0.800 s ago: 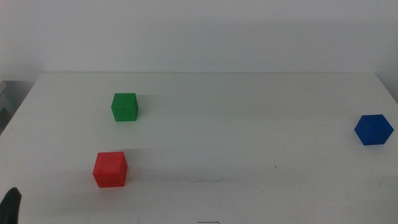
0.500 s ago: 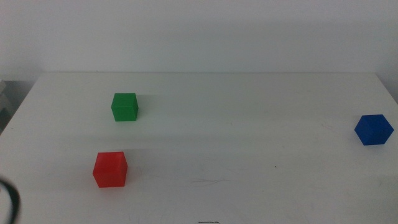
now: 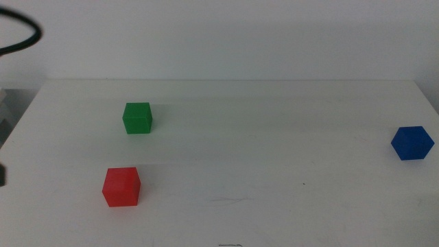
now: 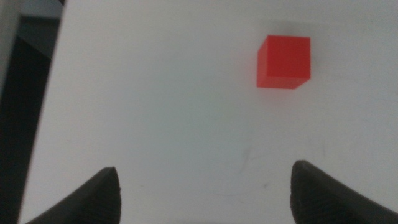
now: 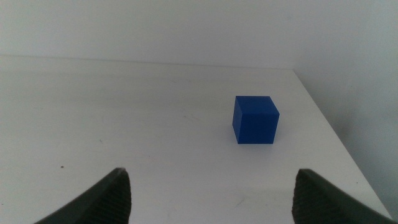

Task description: Stack red cubes first, then green, then blue cubes in a specific spot.

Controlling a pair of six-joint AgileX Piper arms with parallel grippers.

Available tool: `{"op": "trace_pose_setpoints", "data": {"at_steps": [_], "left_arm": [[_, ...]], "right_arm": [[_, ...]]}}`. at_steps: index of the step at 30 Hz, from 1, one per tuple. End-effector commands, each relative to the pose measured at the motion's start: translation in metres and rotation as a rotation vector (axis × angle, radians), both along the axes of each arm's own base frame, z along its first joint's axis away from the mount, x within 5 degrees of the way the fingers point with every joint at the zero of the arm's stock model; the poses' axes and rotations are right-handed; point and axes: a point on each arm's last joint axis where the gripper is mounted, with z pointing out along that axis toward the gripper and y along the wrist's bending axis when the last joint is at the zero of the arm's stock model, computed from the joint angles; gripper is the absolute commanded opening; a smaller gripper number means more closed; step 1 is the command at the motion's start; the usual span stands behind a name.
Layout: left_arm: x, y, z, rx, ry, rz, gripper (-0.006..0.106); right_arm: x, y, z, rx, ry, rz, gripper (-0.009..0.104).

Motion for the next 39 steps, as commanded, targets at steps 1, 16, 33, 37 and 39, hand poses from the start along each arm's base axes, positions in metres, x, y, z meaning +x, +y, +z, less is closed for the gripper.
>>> {"op": "trace_pose_setpoints", "data": {"at_steps": [1, 16, 33, 37, 39], "left_arm": [[0.020, -0.003, 0.006, -0.051, -0.008, 0.001, 0.094], [0.115, -0.057, -0.027, 0.018, 0.182, -0.079, 0.094], [0.190, -0.094, -0.093, -0.038, 0.306, -0.107, 0.094], [0.197, -0.095, -0.105, -0.034, 0.326, -0.103, 0.094], [0.200, -0.096, -0.112, -0.031, 0.342, -0.102, 0.094]], "right_arm": [[0.000, -0.001, 0.013, -0.017, -0.093, -0.004, 0.067], [0.000, -0.001, 0.013, -0.017, -0.093, -0.004, 0.067], [0.000, -0.001, 0.013, -0.017, -0.093, -0.004, 0.067], [0.000, -0.001, 0.013, -0.017, -0.093, -0.004, 0.067], [0.000, -0.001, 0.013, -0.017, -0.093, -0.004, 0.067]]}}
